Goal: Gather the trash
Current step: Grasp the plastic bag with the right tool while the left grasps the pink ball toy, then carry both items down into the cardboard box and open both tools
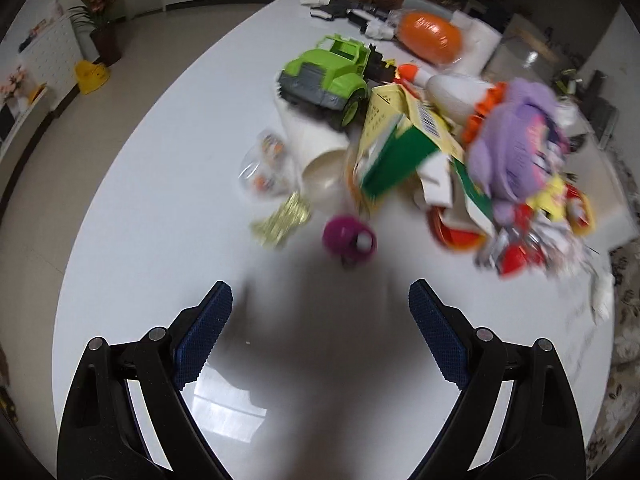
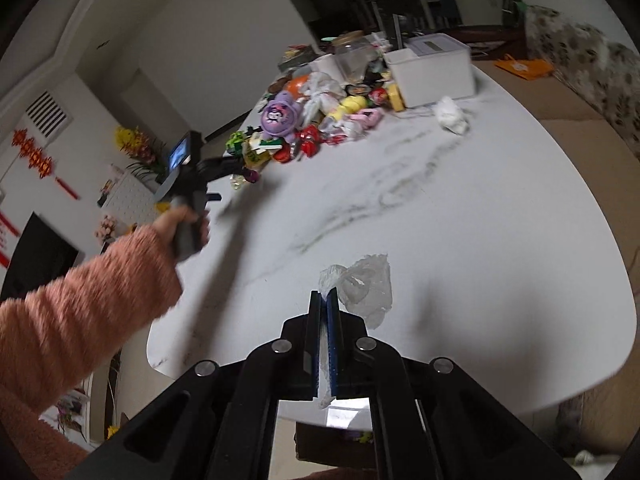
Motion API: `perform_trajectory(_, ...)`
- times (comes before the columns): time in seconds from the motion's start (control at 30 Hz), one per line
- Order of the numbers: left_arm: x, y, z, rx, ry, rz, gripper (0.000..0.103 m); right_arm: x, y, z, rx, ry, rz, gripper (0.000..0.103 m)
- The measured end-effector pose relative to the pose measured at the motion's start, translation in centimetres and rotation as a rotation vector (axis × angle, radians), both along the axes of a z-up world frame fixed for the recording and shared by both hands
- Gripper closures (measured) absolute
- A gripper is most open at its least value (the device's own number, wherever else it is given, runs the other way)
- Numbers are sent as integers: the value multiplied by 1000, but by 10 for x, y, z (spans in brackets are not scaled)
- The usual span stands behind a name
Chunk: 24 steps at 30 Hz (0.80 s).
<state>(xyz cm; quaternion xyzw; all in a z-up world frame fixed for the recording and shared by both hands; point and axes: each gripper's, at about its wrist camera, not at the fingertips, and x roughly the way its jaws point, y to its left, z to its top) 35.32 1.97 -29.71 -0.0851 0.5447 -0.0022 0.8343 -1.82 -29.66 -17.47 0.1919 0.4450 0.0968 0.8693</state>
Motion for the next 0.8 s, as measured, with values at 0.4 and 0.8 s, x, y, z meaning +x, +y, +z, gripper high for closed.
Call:
perform_trajectory(0.4, 23, -9, -5, 36, 78, -60, 69, -26, -18, -4, 25, 16, -64, 98)
perform_trajectory(0.8, -144, 13, 71, -103, -47, -340, 69, 2, 29, 5, 30, 5, 121, 98)
